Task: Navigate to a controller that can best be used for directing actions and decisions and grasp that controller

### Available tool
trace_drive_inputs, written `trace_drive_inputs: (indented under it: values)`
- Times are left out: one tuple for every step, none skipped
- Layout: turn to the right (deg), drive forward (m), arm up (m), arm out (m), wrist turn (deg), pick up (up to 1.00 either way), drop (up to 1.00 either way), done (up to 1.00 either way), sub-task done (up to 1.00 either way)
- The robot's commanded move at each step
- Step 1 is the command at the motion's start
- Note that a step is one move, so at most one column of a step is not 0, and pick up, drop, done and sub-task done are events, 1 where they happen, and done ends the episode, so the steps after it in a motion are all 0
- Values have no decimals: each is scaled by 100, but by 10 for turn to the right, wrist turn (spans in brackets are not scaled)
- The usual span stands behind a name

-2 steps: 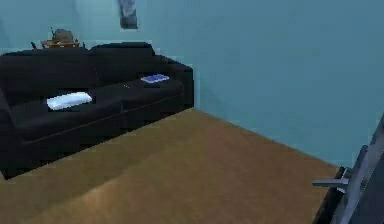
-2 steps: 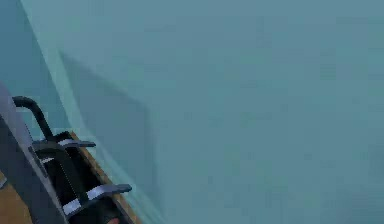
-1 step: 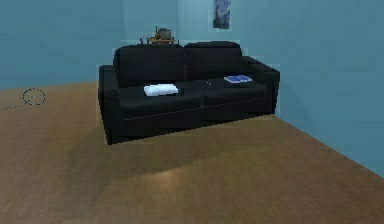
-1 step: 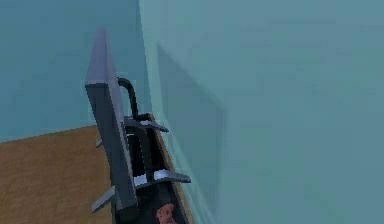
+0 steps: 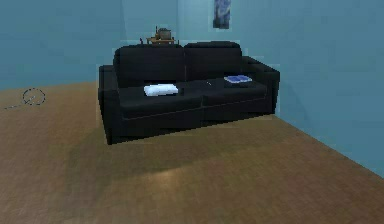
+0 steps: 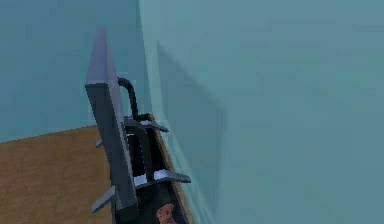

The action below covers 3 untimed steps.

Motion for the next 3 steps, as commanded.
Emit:
trace_drive_inputs:
  values:
    - [0, 0, 6, 0, 0, 0, 0, 0, 0]
    - [0, 0, 0, 22, 0, 0, 0, 0, 0]
    - [0, 0, 0, 0, 450, 0, 0, 0, 0]
